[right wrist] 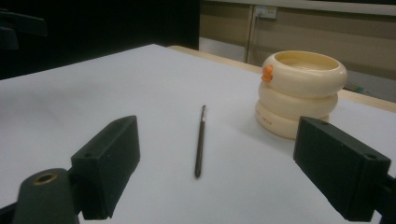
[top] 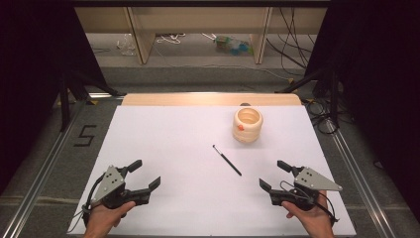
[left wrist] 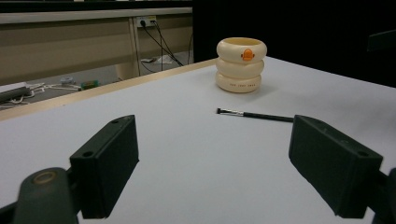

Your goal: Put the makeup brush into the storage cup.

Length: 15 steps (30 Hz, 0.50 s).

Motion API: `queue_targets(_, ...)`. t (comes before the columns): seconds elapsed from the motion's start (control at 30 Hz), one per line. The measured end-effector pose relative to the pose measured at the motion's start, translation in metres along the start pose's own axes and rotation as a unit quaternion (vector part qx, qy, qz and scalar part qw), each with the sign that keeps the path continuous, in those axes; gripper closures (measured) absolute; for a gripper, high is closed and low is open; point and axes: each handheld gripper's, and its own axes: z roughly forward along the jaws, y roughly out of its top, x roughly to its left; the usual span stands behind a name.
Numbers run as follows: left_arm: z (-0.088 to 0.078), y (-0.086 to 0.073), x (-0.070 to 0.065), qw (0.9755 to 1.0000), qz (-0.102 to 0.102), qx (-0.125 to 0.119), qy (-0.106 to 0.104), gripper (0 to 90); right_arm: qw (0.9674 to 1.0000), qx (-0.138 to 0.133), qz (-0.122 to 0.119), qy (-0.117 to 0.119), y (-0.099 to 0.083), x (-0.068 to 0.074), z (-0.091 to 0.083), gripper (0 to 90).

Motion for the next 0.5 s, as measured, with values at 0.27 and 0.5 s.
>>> queue_targets(0.27, 0.0008, -0.0002, -0.0005, 1.0000, 0.001, 0.001, 0.000, 15.8, 1.0000, -0.005, -0.001, 0.008, 0.0015, -0.0014, 0.0043, 15.8)
queue_targets(0.5, 0.0013, -0.0001, -0.0002, 1.0000, 0.003, 0.002, 0.001, 15.8, 0.9999, 0.012, -0.007, 0.006, 0.0052, -0.0039, 0.0068, 15.8)
